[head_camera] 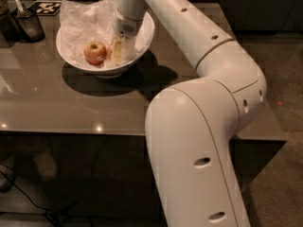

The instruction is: Pick apple from white bowl

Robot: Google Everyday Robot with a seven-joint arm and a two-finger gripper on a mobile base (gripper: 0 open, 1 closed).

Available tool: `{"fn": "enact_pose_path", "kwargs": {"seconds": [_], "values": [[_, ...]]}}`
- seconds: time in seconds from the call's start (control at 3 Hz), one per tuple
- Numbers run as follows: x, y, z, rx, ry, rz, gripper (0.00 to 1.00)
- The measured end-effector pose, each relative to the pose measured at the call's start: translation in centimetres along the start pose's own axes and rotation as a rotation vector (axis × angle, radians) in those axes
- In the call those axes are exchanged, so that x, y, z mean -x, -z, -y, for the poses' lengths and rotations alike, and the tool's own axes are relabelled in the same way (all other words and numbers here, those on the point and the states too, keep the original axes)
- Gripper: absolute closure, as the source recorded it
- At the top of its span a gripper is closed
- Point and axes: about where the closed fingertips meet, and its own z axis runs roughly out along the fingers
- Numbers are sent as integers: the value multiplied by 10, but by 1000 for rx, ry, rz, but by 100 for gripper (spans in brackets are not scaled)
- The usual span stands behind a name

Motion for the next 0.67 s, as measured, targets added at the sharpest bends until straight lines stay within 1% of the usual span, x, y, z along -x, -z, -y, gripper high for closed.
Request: {"fn": "enact_pose_path", "kwargs": {"seconds": [0.33,0.67], "values": [[14,36,1,-67,-11,14,100],[21,54,1,-100,-16,22,100]]}}
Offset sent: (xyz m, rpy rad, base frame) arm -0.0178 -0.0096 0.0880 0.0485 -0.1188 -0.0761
